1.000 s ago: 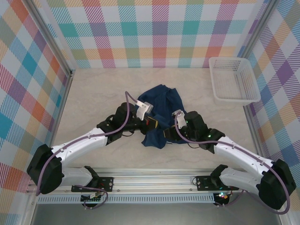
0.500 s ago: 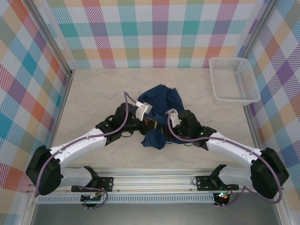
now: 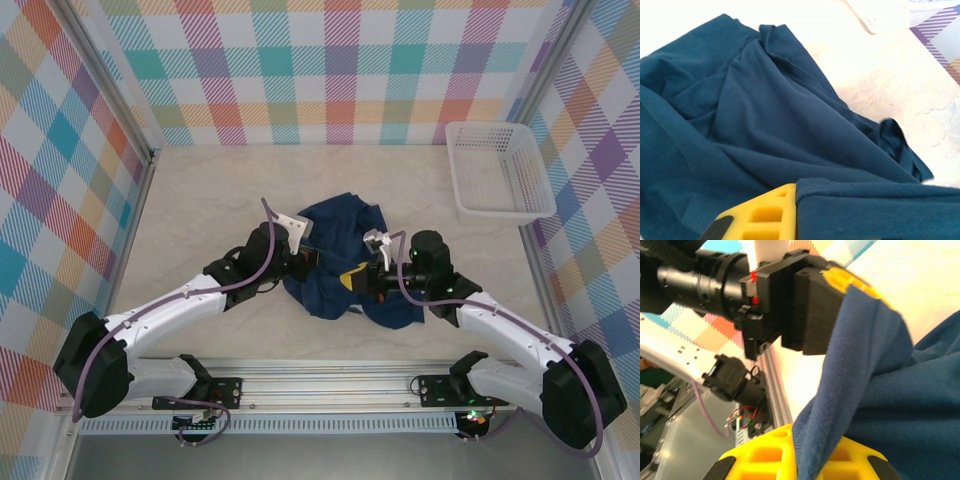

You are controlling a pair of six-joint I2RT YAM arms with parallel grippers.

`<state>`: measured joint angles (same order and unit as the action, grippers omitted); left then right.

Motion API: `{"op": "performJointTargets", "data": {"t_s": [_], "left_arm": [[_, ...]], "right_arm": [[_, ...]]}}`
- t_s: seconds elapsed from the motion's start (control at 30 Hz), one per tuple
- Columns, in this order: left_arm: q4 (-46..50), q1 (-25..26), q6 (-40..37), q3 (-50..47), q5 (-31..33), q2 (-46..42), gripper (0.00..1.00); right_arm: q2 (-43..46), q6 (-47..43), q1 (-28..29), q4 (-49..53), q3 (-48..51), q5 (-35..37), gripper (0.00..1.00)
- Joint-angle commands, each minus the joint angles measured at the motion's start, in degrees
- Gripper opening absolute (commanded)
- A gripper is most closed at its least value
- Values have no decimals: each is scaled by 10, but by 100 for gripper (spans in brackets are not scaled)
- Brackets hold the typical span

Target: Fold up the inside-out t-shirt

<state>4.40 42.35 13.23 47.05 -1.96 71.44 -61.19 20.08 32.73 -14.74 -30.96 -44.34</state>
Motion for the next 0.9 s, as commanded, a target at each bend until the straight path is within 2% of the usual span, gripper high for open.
{"op": "performJointTargets", "data": {"t_s": [0.0, 0.03, 0.1, 0.23, 0.37, 0.43, 0.5, 0.7, 0.77, 0.87], "left_arm": [[20, -7, -12, 12, 58, 12, 13], [21, -8, -15, 12, 60, 12, 14], [34, -7, -21, 19, 64, 12, 22], [60, -8, -18, 16, 59, -8, 46], [59, -4, -3, -17, 3, -75, 59], [58, 4, 1, -28, -28, -100, 60], [58, 15, 3, -31, -57, -111, 56], [37, 40, 10, -20, -161, -86, 37], [42, 41, 16, -9, -163, -67, 35], [61, 40, 25, 10, -109, -41, 34]], "right_arm": [[-19, -34, -4, -1, -24, -102, 1], [-23, -43, -5, 11, -28, -106, 1], [-27, -50, -9, 22, -31, -108, 0], [-28, -53, -20, 26, -32, -94, 0], [-31, -50, -26, 33, -34, -74, 0], [-35, -50, -27, 34, -38, -69, 0], [-38, -51, -27, 37, -41, -66, 0], [-38, -54, -27, 45, -42, -56, 0], [-32, -55, -28, 49, -41, -53, 0], [-25, -59, -28, 57, -40, -47, 0]]}}
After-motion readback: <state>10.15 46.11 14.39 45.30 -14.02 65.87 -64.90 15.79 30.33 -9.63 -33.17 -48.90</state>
